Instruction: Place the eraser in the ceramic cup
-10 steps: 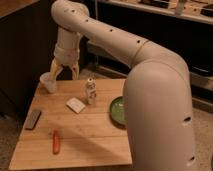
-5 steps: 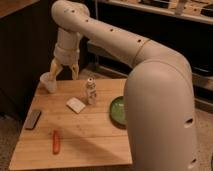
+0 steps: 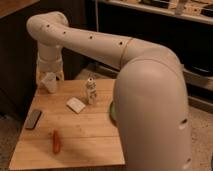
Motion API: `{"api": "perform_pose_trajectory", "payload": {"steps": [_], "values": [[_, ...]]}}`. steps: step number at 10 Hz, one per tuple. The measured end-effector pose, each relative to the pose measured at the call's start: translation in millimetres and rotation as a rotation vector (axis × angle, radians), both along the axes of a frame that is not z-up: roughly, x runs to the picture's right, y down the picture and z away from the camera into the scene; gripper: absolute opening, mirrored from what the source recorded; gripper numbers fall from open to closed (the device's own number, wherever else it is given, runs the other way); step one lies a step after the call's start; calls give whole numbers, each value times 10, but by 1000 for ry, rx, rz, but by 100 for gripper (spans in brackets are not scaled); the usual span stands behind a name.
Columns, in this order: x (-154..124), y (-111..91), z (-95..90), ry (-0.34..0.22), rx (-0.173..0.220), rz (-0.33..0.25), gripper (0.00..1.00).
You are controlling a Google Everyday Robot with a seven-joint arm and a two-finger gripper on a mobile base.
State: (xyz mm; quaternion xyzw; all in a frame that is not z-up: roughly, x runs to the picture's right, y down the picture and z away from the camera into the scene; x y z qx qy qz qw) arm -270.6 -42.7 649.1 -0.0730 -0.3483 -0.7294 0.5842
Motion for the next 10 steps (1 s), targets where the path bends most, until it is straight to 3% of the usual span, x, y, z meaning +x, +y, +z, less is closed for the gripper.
{"api": "perform_pose_trajectory", "payload": {"steps": [2,4,6,10], "values": [[-377,-19,229,-9,27,17,62],[-610,108,485,-23,21,9,62],[-753,348,778,-16,13,-39,62],[-908,706,1162,20,-4,-123,62]]}}
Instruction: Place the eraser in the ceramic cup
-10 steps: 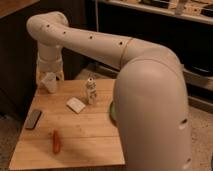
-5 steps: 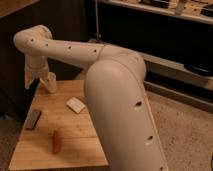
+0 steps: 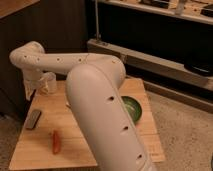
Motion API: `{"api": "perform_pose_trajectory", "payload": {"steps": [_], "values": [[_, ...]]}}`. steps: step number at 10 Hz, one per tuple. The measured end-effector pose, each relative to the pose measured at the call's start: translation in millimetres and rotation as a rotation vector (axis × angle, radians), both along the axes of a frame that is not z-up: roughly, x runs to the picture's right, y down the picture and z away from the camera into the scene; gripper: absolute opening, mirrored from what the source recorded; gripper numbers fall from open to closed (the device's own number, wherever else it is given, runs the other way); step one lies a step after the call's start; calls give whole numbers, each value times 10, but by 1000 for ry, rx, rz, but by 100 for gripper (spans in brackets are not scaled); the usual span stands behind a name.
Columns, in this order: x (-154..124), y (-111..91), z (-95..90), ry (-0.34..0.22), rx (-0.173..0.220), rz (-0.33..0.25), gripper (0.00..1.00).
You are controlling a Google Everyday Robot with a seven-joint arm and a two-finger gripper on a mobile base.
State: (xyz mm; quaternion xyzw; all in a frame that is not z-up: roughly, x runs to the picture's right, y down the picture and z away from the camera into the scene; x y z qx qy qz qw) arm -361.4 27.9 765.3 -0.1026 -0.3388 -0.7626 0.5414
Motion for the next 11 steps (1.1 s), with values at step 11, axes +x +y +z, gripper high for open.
{"api": "perform_pose_trajectory", "payload": {"steps": [11], "values": [[-82,770,125,-111,-53,-84,62]]}}
